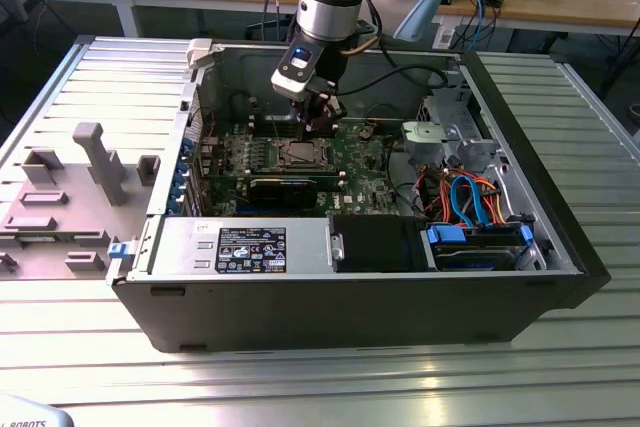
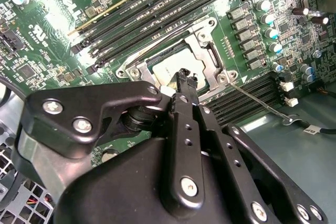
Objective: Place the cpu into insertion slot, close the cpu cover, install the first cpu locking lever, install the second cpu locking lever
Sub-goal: 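Install the first cpu locking lever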
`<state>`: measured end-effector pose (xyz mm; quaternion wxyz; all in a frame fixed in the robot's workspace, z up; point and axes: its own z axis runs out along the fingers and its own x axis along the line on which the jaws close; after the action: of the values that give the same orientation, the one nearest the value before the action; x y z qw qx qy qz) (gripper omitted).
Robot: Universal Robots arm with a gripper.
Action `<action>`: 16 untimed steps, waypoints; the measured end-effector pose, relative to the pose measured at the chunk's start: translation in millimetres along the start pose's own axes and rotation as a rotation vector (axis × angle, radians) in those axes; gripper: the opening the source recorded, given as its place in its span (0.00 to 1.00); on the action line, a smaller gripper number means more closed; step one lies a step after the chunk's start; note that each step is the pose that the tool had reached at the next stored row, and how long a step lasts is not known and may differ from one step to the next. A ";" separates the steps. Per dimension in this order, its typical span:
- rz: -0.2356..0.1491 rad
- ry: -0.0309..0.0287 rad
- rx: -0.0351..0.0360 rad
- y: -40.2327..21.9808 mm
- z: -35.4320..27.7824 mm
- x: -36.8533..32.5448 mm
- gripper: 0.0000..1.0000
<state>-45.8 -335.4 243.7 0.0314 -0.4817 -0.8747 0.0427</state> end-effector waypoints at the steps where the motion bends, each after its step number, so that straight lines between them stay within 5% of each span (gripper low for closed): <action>1: -0.001 -0.0001 0.0000 0.0 0.0 0.0 0.11; 5: -0.008 -0.0001 -0.0004 0.0 0.0 0.0 0.11; 9: -0.018 0.0121 -0.0086 0.0 0.0 0.1 0.11; 16: -0.057 0.0082 -0.0079 0.0 0.0 0.0 0.11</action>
<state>-45.8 -335.4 243.7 0.0343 -0.4569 -0.8881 0.0364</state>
